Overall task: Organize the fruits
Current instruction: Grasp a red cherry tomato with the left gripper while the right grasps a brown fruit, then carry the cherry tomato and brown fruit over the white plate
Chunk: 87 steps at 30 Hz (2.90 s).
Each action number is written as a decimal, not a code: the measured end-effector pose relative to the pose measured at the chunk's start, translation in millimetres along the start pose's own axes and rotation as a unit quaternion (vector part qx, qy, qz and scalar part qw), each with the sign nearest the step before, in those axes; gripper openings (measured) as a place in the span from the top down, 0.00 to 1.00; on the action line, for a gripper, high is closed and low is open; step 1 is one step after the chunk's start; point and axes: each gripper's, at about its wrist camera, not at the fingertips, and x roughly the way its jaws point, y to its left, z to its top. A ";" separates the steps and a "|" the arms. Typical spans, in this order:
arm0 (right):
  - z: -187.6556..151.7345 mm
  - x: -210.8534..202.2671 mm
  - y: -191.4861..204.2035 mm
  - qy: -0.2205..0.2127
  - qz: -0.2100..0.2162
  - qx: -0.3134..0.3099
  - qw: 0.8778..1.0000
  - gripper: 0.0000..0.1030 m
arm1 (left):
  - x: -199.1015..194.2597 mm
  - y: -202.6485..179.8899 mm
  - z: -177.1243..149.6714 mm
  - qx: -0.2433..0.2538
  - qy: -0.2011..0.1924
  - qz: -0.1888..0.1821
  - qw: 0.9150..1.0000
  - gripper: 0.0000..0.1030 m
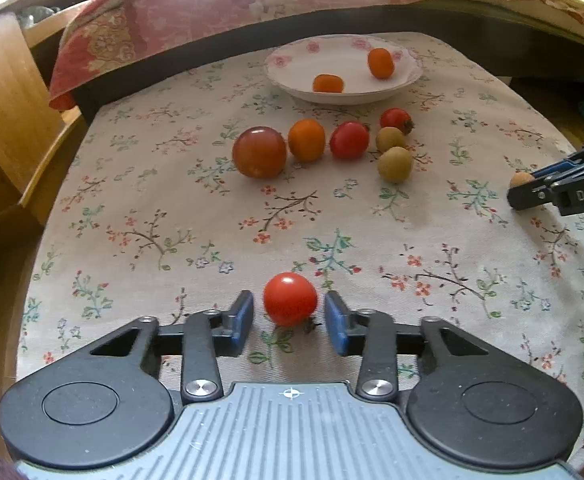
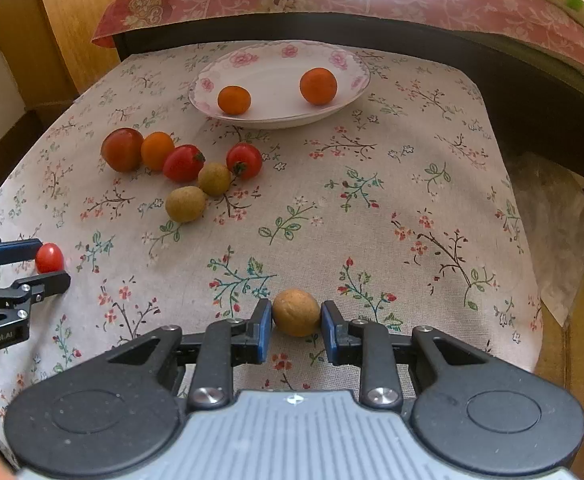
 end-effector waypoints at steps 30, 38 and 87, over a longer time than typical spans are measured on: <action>25.1 -7.1 11.5 -0.037 0.016 -0.005 0.999 0.72 | -2.8 -19.3 47.0 -0.002 -0.047 -0.032 0.998 0.65; 37.3 -9.8 18.5 -0.050 0.022 -0.009 0.998 0.72 | 0.9 -23.2 61.9 -0.002 -0.057 -0.034 0.998 0.65; 129.1 46.8 -7.6 -0.076 0.016 0.014 0.997 0.72 | 66.1 -17.4 149.5 -0.015 -0.063 -0.032 0.997 0.66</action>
